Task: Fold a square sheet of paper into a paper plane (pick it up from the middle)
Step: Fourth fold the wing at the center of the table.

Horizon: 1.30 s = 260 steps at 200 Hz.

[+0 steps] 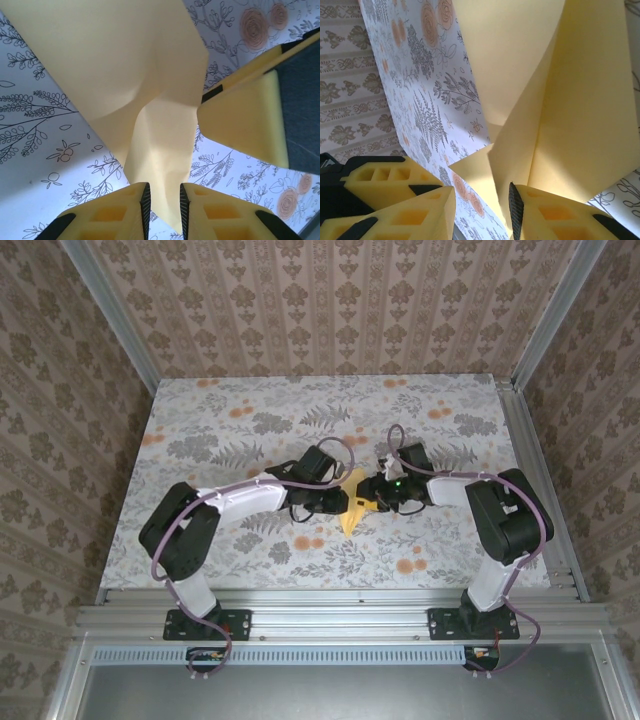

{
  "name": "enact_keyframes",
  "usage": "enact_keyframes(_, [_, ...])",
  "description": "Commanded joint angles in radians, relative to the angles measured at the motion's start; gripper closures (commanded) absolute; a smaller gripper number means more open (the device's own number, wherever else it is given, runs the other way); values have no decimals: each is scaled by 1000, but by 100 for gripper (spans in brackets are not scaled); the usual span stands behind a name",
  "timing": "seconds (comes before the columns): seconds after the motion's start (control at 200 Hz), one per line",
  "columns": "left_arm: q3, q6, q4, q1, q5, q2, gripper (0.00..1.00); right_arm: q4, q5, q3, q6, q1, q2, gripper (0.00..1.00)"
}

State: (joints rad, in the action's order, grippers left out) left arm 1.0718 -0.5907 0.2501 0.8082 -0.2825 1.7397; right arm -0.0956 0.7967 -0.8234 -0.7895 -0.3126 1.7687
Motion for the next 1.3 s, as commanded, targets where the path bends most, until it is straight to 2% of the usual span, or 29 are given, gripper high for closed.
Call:
enact_keyframes(0.0, [-19, 3, -49, -7, 0, 41, 77, 59, -19, -23, 24, -12, -3, 64])
enact_keyframes(0.125, [-26, -1, -74, -8, -3, 59, 79, 86, -42, -45, 45, -26, 22, 67])
enact_keyframes(0.345, [-44, -4, -104, -16, -7, 72, 84, 150, -83, -77, 84, -37, 46, 87])
enact_keyframes(0.535, [-44, -2, -112, -24, -14, 74, 84, 225, -132, -84, 129, -36, 39, 93])
enact_keyframes(0.695, [-47, 4, -96, -26, -12, 64, 85, 227, -134, -84, 136, -36, 35, 91])
enact_keyframes(0.805, [-56, 8, -82, -29, -7, 55, 85, 182, -110, -78, 114, -36, 46, 84])
enact_keyframes(0.93, [-60, 14, -63, -29, 1, 39, 85, 162, -101, -77, 104, -36, 49, 81])
enact_keyframes(1.295, [-70, 27, -49, -34, 6, 40, 89, 139, -92, -74, 89, -36, 67, 81])
